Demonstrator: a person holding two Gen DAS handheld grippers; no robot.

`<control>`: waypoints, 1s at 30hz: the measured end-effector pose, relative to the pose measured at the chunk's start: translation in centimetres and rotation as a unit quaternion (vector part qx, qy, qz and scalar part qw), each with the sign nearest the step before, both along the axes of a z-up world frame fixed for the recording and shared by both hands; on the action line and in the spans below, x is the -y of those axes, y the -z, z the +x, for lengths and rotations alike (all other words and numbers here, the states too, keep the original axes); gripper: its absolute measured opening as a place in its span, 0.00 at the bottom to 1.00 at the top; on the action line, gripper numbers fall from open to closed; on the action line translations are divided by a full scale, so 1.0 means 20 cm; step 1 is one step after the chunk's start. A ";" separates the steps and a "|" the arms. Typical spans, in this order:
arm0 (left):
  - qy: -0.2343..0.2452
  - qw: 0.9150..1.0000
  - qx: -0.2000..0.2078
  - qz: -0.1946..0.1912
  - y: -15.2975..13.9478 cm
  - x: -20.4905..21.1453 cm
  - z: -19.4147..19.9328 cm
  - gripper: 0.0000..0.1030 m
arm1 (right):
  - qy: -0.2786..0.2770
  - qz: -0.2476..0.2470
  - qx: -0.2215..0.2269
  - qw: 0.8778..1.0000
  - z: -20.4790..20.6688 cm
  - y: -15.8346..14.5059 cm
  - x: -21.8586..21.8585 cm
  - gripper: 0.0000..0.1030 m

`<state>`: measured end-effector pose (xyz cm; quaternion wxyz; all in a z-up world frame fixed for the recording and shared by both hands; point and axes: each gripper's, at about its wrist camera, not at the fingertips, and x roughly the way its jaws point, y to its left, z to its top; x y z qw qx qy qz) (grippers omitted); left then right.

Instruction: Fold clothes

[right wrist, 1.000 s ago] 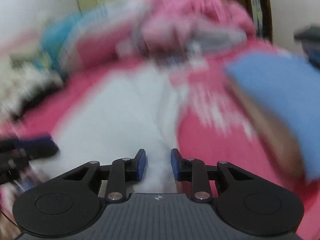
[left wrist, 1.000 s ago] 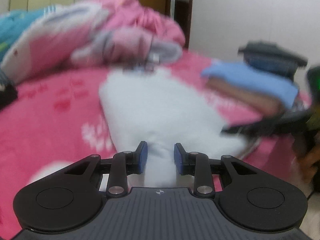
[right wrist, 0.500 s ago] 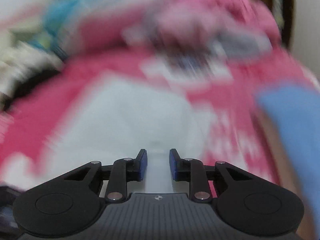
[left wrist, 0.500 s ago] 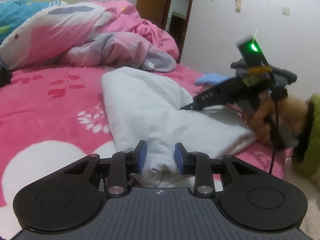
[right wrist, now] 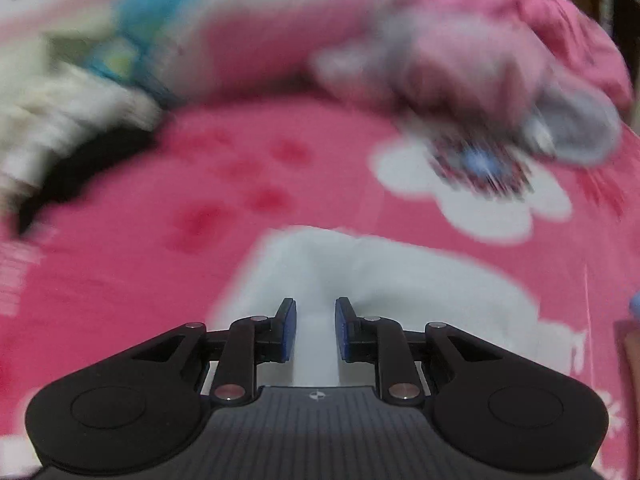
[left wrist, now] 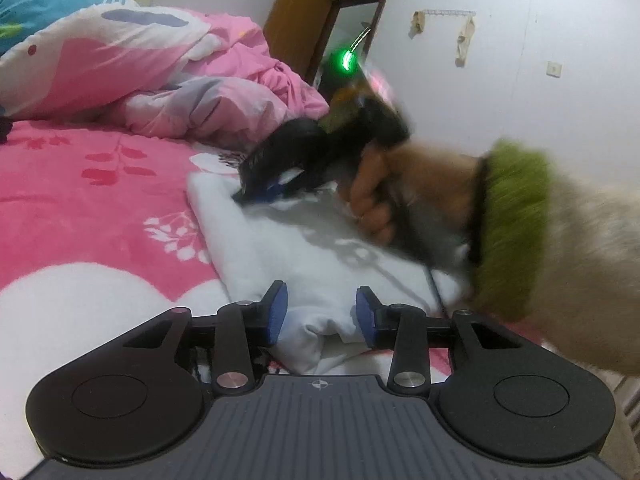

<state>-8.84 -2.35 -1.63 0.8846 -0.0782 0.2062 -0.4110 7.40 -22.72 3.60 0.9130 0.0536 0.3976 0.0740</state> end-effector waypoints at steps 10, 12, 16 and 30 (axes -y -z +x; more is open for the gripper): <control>-0.004 1.000 -0.002 -0.007 0.00 0.00 -0.01 0.39 | 0.041 0.023 -0.003 0.999 0.12 0.00 0.04 0.18; -0.006 1.000 0.001 -0.005 0.00 0.00 -0.01 0.39 | 0.059 0.039 0.013 0.997 0.05 -0.06 0.13 0.17; -0.010 1.000 0.005 -0.002 0.00 0.00 -0.02 0.39 | 0.096 0.070 0.047 0.992 -0.09 -0.17 0.30 0.19; -0.010 1.000 -0.002 0.012 -0.02 0.01 -0.01 0.43 | 0.115 0.059 0.053 0.990 -0.41 -0.26 0.59 0.12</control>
